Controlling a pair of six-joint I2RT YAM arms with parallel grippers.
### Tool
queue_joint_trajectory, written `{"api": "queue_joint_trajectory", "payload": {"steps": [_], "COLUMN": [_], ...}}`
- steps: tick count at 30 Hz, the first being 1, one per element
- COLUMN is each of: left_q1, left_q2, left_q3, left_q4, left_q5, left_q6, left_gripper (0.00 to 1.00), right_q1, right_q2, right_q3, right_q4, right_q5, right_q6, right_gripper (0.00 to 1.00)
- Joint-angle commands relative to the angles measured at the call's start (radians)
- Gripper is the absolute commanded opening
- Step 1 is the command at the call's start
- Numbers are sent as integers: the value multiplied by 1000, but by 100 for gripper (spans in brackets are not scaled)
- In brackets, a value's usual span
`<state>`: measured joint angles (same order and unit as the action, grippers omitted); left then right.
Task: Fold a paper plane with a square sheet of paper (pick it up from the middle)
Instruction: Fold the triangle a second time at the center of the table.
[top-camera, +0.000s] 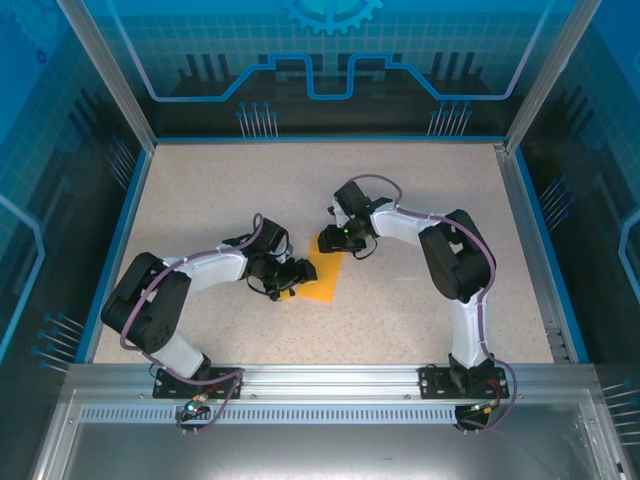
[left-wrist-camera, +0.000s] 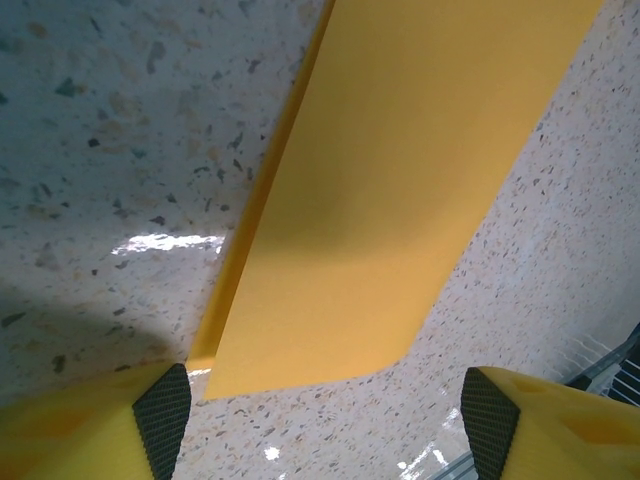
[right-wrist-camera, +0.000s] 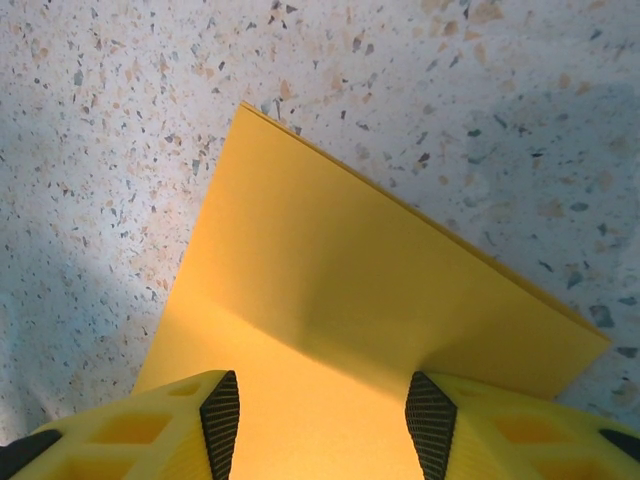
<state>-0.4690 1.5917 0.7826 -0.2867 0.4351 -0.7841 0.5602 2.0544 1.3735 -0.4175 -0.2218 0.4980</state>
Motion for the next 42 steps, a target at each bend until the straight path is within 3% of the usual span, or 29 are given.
{"api": "queue_joint_trajectory", "payload": {"steps": [1,20,42], "left_q1": [-10,-11,-32], "left_q2": [4,0,98], "left_q3": [27,46,159], "left_q4": [-14,126,218], "left_q5": [46,156,183], "left_q6": [19,6,-24], "left_gripper": [75,67,64], "right_q1": [-16,-28,-34], "right_q2": [32,42,62], "right_q3": [-37,-48,-73], "right_q4": [-30,-26,-1], "right_q5": [15,10,-38], "right_q6": [14,28,46], "right_gripper": [52,51,49]}}
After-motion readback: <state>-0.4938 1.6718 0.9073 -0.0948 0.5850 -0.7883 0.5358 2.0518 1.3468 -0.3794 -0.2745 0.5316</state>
